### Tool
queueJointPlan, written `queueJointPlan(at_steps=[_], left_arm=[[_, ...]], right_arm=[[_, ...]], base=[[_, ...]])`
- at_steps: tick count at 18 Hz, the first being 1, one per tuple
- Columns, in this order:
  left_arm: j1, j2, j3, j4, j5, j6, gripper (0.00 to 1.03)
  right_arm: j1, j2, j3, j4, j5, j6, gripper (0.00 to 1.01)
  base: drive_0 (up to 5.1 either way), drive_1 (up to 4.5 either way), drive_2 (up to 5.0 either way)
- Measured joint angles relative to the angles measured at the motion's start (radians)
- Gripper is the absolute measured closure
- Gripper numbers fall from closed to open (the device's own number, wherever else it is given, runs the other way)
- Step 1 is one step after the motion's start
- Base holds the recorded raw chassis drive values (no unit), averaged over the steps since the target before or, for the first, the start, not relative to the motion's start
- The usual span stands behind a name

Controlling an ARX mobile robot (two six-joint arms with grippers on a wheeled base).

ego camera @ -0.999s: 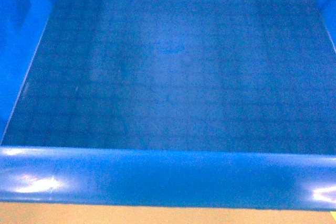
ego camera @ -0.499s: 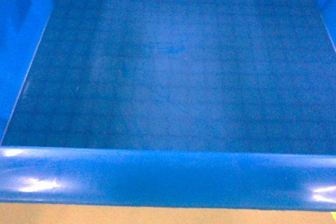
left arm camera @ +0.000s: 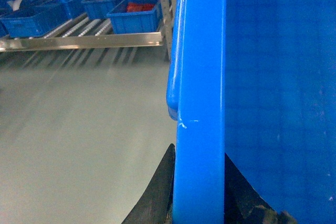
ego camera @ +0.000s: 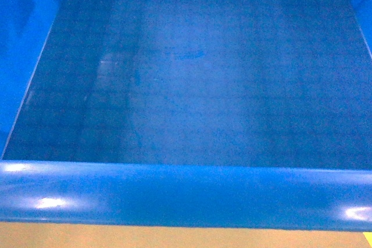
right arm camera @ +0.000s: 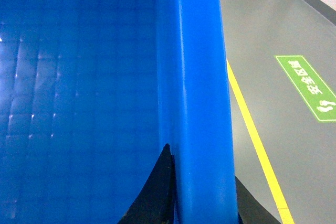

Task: Place box next to blue box on left shelf

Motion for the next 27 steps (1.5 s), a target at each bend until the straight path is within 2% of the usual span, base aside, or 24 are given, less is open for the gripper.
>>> queueJointPlan(at_steps=[27], left_arm=[[0.000,0.001,0.000,0.000,-0.001,0.002,0.91]], right_arm=[[0.000,0.000,-0.001,-0.002,0.000,0.000,0.90]], base=[[0.0,4.16,-4.1]])
